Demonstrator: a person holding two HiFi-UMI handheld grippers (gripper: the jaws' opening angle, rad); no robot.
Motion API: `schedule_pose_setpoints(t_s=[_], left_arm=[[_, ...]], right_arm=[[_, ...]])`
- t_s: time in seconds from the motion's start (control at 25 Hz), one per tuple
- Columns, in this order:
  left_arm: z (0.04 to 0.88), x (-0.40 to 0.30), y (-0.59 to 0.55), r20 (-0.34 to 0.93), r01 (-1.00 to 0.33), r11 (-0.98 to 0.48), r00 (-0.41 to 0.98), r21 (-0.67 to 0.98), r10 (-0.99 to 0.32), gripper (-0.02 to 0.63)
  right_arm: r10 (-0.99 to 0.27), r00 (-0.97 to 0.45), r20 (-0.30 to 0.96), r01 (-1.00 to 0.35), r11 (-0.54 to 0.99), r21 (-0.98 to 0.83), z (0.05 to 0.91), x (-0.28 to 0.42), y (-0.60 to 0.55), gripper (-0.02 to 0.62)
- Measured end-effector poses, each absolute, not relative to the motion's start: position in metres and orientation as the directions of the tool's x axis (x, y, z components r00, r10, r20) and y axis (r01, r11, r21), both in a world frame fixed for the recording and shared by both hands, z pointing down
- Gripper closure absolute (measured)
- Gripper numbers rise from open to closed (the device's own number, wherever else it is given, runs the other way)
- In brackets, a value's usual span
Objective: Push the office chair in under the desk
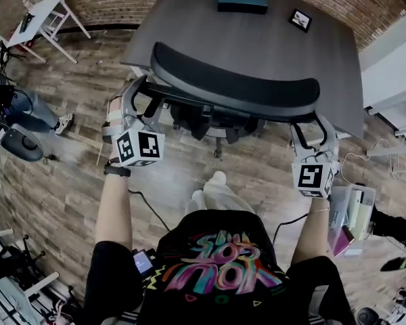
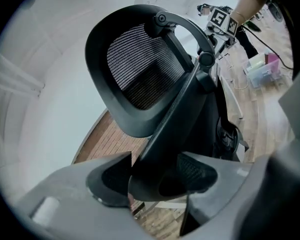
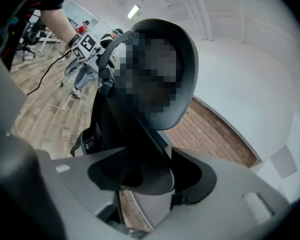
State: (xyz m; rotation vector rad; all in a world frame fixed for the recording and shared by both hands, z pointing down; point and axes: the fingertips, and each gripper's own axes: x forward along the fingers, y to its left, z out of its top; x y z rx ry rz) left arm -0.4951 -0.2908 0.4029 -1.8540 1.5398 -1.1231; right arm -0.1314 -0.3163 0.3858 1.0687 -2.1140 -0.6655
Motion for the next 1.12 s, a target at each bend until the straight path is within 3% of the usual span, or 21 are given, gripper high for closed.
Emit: schedule_pose_setpoints(t_s=[0.52, 1.12], left_arm=[[0.406, -0.522, -0.341, 0.303, -0.564, -0.25, -0.001, -0.787, -0.953, 0.333], [0.406, -0.549, -0.37, 0.287, -0.54, -0.305, 0.119, -0.785, -0.95, 0.33]], right_arm=[[-0.85, -0.443, 0.283, -0.526, 0.503, 0.686, 0.388, -0.154, -0.34, 0.344], [-0.888, -0.329, 0.321, -0.567, 0.457, 0.685, 0.389, -0.183, -0.345, 0.341]])
